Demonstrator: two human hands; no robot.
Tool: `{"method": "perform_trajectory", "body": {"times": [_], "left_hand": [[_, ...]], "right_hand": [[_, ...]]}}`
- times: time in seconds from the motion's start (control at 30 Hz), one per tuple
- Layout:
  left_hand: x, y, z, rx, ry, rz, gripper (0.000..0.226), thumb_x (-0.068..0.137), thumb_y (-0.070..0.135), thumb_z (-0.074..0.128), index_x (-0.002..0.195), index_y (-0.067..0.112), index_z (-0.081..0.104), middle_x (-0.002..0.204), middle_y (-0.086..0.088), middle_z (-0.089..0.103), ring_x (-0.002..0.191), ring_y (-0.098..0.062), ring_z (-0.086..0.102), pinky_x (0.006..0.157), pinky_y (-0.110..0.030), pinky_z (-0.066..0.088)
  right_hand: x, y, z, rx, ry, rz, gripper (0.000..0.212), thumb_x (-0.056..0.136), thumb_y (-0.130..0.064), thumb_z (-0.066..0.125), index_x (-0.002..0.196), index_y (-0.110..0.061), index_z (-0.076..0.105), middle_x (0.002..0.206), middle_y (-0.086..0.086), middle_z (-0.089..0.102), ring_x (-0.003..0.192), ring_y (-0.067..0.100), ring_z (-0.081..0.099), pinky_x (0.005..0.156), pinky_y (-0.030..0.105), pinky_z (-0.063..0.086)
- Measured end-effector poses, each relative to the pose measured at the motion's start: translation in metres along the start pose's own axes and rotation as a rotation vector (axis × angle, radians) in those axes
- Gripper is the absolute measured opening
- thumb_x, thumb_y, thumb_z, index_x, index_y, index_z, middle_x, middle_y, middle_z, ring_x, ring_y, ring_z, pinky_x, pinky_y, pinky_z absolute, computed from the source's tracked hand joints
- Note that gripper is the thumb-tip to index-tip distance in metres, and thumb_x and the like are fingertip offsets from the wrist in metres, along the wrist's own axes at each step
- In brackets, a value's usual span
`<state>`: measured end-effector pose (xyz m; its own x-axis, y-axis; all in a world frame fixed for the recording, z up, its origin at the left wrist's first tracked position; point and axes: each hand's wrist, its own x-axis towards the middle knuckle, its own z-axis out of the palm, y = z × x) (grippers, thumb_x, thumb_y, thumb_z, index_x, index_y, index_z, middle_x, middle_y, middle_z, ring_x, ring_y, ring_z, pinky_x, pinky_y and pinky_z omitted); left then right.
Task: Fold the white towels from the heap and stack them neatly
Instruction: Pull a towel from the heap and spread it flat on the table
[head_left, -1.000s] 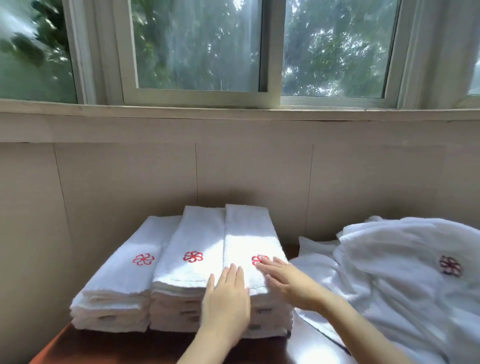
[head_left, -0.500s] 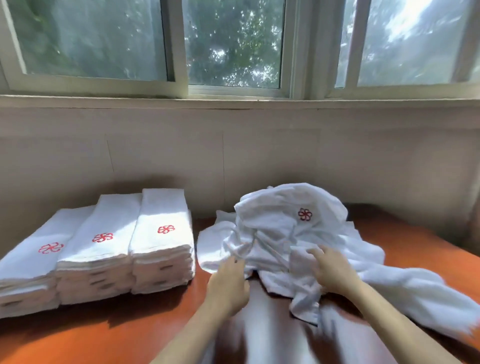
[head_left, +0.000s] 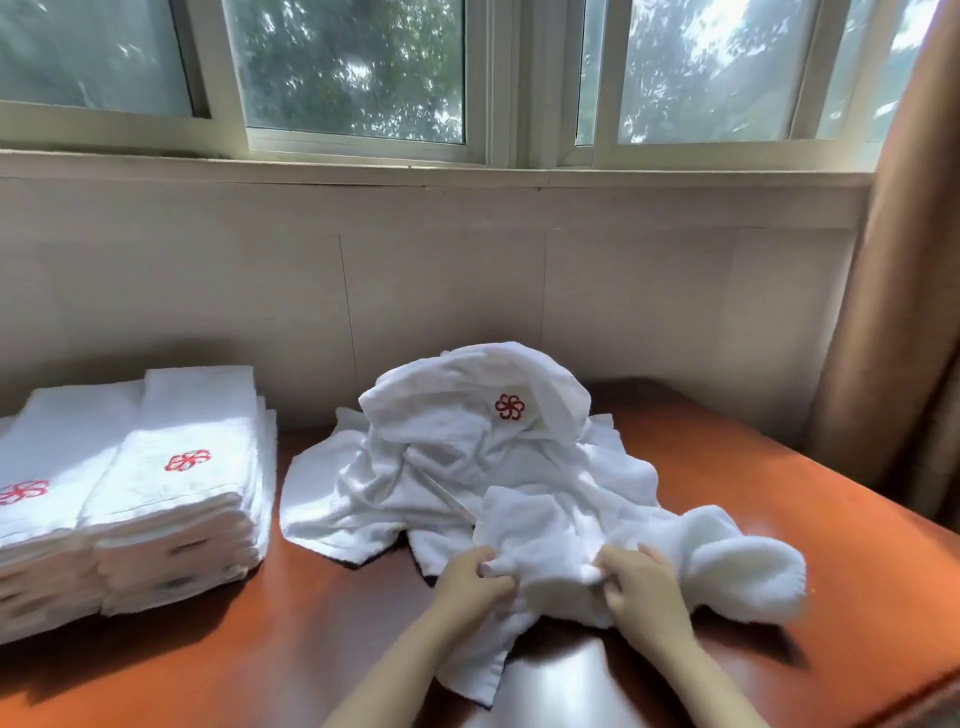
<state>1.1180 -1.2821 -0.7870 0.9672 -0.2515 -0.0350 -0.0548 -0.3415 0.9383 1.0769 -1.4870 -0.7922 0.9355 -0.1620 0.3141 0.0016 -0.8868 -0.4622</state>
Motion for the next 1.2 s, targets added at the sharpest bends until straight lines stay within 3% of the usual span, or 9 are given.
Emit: {"method": "perform_trajectory", "body": {"times": [0.13, 0.3, 0.43, 0.53, 0.6, 0.73, 0.9, 1.03, 1.2], "left_hand": [[-0.053, -0.007, -0.031, 0.026, 0.110, 0.034, 0.030, 0.060, 0.011, 0.050, 0.049, 0.023, 0.024, 0.063, 0.002, 0.028, 0.056, -0.013, 0.023, 0.050, -0.026, 0.018], [-0.111, -0.033, -0.111, 0.254, 0.161, -0.078, 0.023, 0.064, 0.007, 0.049, 0.054, 0.020, 0.032, 0.054, 0.004, 0.030, 0.056, -0.016, 0.028, 0.053, -0.027, 0.024], [-0.146, -0.057, -0.193, 0.653, 0.286, -0.211, 0.023, 0.078, -0.001, 0.041, 0.070, 0.019, 0.048, 0.071, -0.001, 0.056, 0.068, -0.023, 0.052, 0.054, -0.027, 0.039], [-0.183, -0.074, -0.250, 0.887, 0.471, -0.370, 0.040, 0.081, 0.004, 0.044, 0.115, 0.025, 0.048, 0.112, -0.004, 0.056, 0.099, -0.027, 0.056, 0.076, -0.033, 0.046], [-0.204, -0.080, -0.267, 0.975, 0.704, -0.450, 0.053, 0.089, 0.011, 0.047, 0.139, 0.023, 0.034, 0.126, -0.010, 0.048, 0.115, -0.031, 0.046, 0.090, -0.038, 0.041], [-0.222, -0.075, -0.241, 1.132, 0.690, -0.353, 0.039, 0.091, 0.025, 0.048, 0.129, 0.023, 0.048, 0.134, -0.006, 0.043, 0.124, -0.027, 0.038, 0.101, -0.040, 0.032], [-0.231, -0.081, -0.173, 0.972, 0.236, -0.339, 0.049, 0.087, 0.062, 0.037, 0.126, 0.033, 0.048, 0.130, 0.003, 0.043, 0.131, -0.022, 0.032, 0.101, -0.049, 0.035], [-0.238, -0.097, -0.191, 0.914, 0.281, -0.190, 0.046, 0.090, 0.057, 0.039, 0.131, 0.036, 0.045, 0.140, 0.012, 0.038, 0.137, -0.011, 0.024, 0.110, -0.052, 0.020], [-0.256, -0.104, -0.239, 0.526, 0.566, 0.045, 0.034, 0.096, 0.016, 0.050, 0.129, 0.010, 0.054, 0.134, -0.006, 0.048, 0.128, -0.019, 0.042, 0.103, -0.013, 0.027]], "right_hand": [[-0.051, -0.032, -0.002, 0.052, -0.110, -0.006, 0.012, 0.079, -0.013, 0.059, 0.084, -0.018, 0.068, 0.082, -0.002, 0.069, 0.089, 0.021, 0.060, 0.068, 0.028, 0.031], [-0.110, -0.115, 0.005, 0.036, -0.299, -0.191, 0.026, 0.088, -0.041, 0.053, 0.100, -0.024, 0.069, 0.101, -0.006, 0.071, 0.098, 0.011, 0.061, 0.080, 0.026, 0.042], [-0.126, -0.165, 0.002, 0.251, -0.482, -0.298, 0.025, 0.093, -0.035, 0.055, 0.112, -0.027, 0.070, 0.112, -0.011, 0.069, 0.100, 0.002, 0.061, 0.081, 0.009, 0.041], [-0.105, -0.167, -0.006, -0.044, -0.331, -0.298, 0.034, 0.096, -0.038, 0.046, 0.125, -0.027, 0.059, 0.124, -0.006, 0.062, 0.117, 0.016, 0.053, 0.096, 0.027, 0.039], [-0.096, -0.161, -0.002, -0.256, -0.425, -0.206, 0.045, 0.096, -0.049, 0.039, 0.137, -0.030, 0.047, 0.136, -0.004, 0.054, 0.126, 0.022, 0.047, 0.103, 0.033, 0.036], [-0.125, -0.165, 0.039, -0.393, -0.606, -0.138, 0.053, 0.096, -0.055, 0.024, 0.147, -0.041, 0.021, 0.156, 0.002, 0.019, 0.137, 0.034, 0.025, 0.110, 0.046, 0.023], [-0.141, -0.195, 0.053, -0.466, -0.383, -0.120, 0.050, 0.097, -0.049, 0.023, 0.144, -0.033, 0.030, 0.143, 0.005, 0.034, 0.121, 0.029, 0.036, 0.094, 0.041, 0.033], [-0.143, -0.223, 0.042, -0.533, -0.505, -0.116, 0.045, 0.097, -0.044, 0.027, 0.136, -0.024, 0.040, 0.133, 0.002, 0.047, 0.119, 0.024, 0.048, 0.084, 0.033, 0.041], [-0.145, -0.265, 0.048, -0.540, -0.518, -0.245, 0.041, 0.096, -0.040, 0.034, 0.129, -0.021, 0.049, 0.133, 0.001, 0.051, 0.122, 0.025, 0.045, 0.093, 0.033, 0.039]]}}
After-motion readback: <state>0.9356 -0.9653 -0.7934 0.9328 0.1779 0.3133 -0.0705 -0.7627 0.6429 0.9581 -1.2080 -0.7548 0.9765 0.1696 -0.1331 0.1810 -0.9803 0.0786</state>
